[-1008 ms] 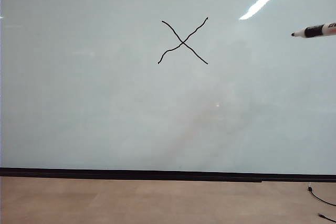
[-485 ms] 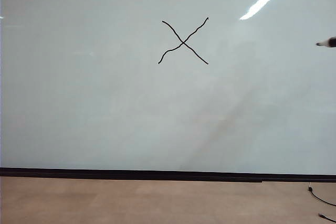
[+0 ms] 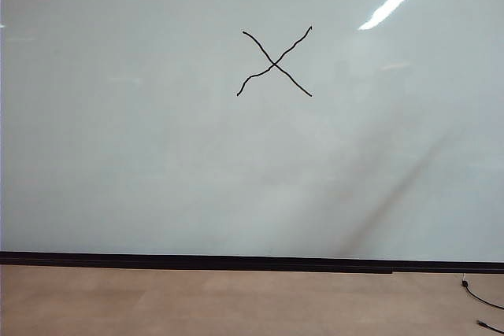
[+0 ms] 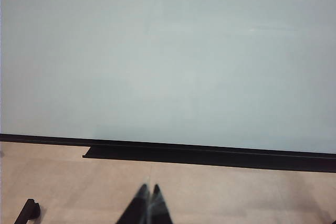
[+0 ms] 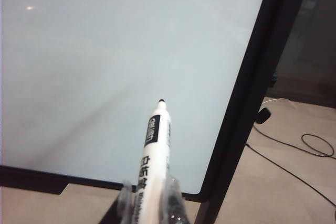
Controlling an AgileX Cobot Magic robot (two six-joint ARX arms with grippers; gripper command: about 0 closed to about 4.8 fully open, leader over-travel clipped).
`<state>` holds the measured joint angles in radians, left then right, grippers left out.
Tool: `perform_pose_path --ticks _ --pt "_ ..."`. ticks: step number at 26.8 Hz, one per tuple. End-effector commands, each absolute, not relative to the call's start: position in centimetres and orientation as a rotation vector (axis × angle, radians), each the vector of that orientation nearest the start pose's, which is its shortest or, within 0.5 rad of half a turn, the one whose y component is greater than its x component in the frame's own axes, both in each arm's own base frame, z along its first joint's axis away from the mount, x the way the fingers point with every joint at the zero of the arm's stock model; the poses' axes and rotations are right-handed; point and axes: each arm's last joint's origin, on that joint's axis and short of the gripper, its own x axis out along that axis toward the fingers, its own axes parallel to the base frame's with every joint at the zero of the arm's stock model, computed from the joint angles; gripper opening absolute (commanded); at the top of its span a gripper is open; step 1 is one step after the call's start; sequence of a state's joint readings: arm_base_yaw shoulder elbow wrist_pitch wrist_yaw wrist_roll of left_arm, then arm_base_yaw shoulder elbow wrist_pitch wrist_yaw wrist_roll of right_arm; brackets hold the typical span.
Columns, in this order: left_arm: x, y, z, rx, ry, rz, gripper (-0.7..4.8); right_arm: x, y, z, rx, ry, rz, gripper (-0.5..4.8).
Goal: Pick up the pen on the shelf to the right of the whiteboard and draw a cross mark.
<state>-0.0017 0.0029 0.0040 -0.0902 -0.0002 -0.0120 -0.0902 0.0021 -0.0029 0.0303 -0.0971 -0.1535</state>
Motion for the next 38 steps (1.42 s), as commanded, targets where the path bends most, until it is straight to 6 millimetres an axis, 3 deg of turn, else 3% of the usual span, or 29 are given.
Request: perform_pose_path --ticks 1,38 --pt "9.72 -0.03 15.77 -0.008 0.078 -0.005 -0.04 9.74 -0.54 16.8 -0.154 -0.046 0.016 -0.09" --pt "9.72 -0.03 15.77 -0.008 0.078 -0.005 -0.05 9.74 -0.54 16.83 -0.135 -0.049 0.018 0.0"
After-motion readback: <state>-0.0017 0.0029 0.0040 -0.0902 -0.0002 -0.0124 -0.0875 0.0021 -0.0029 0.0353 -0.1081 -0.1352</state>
